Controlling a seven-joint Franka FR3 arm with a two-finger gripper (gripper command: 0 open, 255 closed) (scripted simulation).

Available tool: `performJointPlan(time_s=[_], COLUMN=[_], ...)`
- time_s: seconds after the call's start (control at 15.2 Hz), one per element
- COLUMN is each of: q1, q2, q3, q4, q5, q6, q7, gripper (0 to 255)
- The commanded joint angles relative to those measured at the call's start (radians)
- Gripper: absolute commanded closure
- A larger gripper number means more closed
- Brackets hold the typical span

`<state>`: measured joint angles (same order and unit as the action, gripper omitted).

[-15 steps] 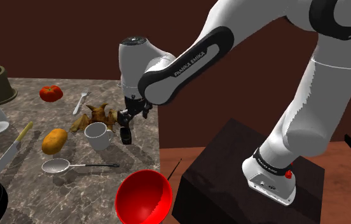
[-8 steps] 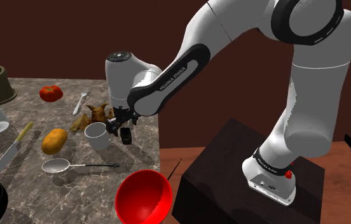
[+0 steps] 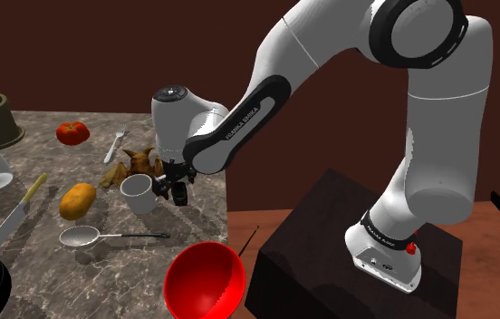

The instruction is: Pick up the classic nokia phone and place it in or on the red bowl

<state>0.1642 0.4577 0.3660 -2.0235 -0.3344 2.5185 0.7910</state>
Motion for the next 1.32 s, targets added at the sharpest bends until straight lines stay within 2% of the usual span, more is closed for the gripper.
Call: performJointPlan(time_s=[0.0, 0.2, 0.26, 0.86, 1.25], q1=[0.0, 0.0, 0.0, 0.0, -0.019], q2=[0.002, 0.001, 0.001, 0.002, -0.058], q3=[-0.001, -0.001, -0.001, -0.001, 0.025], q4=[0.001, 0.001, 0.001, 0.001, 0.004], q5=[-0.001, -0.001, -0.001, -0.001, 0.039], q6=[0.001, 0.0, 0.0, 0.001, -0.058], q7=[0.0, 0.0, 0.0, 0.0, -0.029], gripper=[0, 0, 255, 255, 255])
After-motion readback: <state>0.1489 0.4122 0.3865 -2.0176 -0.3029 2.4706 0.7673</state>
